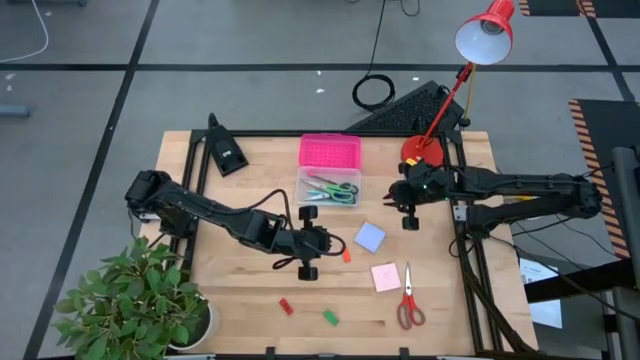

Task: Pack school essentials
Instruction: Put the orange scissors into the supply box

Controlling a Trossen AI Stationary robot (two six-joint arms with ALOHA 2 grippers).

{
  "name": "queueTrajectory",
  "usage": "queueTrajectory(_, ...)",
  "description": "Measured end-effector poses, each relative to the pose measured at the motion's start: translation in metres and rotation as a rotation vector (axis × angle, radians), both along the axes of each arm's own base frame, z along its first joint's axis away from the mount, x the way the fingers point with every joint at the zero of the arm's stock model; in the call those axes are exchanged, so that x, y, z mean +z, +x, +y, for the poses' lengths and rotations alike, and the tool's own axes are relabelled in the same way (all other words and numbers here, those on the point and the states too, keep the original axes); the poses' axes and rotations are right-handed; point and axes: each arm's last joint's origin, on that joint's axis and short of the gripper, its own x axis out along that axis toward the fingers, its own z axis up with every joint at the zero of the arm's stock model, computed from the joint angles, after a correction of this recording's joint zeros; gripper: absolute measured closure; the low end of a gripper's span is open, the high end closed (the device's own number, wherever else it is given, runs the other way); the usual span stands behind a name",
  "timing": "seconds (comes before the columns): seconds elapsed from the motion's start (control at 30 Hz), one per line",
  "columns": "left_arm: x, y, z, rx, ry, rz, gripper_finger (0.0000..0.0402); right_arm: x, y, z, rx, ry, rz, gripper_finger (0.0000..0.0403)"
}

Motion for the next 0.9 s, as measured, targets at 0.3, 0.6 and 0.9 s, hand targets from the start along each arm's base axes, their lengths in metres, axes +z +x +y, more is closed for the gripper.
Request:
queueTrajectory(0.3,-0.009,-0.001,-0.022,-0.023,-0.062,0.011,0.0306,-0.001,0.0,0.036,-0.079,0.058,0.004,0.0334)
queueTrajectory(0.6,-0.014,-0.006,-0.046,-0.071,-0.083,0.01,0.03,-0.007,-0.007,0.096,-0.066,0.16,-0.003,0.0334)
queueTrajectory(0.9,-0.012,-0.013,-0.065,-0.092,-0.126,-0.014,0.03,-0.03,-0.009,0.157,-0.074,0.271,0.023,0.0334)
